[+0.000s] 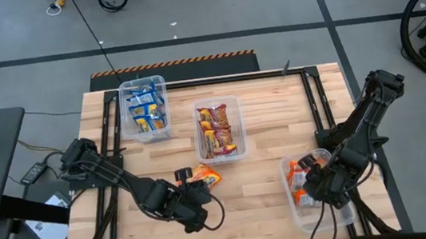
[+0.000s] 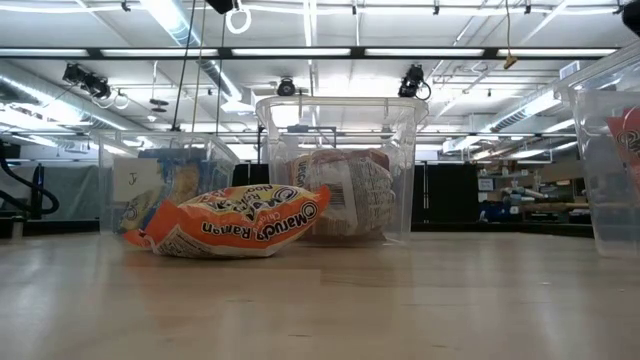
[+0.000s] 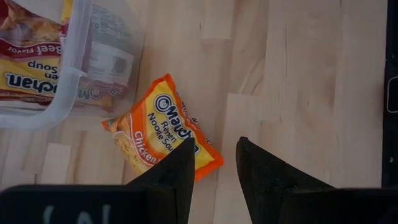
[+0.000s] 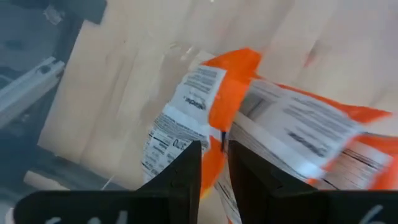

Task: Sort Maruchan noodles
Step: Put the orange noodle pack into the bottom transparent bin

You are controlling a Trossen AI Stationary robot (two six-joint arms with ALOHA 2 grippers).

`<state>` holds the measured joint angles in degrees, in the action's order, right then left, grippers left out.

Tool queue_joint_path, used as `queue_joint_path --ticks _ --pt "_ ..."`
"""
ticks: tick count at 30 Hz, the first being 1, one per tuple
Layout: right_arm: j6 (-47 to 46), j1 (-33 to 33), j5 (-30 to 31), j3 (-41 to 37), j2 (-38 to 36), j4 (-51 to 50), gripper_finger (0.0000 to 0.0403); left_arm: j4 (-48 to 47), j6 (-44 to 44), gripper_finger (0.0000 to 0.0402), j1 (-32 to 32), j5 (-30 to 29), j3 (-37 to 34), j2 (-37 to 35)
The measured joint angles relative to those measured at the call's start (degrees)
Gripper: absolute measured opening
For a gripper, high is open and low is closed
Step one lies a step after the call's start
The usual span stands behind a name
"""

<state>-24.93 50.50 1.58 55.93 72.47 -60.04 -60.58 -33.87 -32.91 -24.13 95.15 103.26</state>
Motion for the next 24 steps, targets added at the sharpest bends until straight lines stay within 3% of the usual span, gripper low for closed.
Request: queue_joint_path --ticks 9,14,21,24 --pt "-4.71 -0.01 3.39 12.35 0.00 -10.81 0.0087 -0.30 -7.35 0.0123 0.00 1.39 0.00 -0.02" --pt "-7.83 -0.05 11.76 18.30 -0.02 -10.73 0.0087 -1.61 -7.46 0.0123 -0.72 1.31 0.00 0.15" --pt "-0.38 -1.49 27.59 20.40 0.29 2.92 0.0086 -4.49 -7.00 0.0123 -2.54 0.26 0.00 0.22" --pt "5.23 -4.31 30.34 20.45 1.98 11.62 0.0086 -5.36 -6.95 0.0123 -3.57 -1.22 0.00 0.22"
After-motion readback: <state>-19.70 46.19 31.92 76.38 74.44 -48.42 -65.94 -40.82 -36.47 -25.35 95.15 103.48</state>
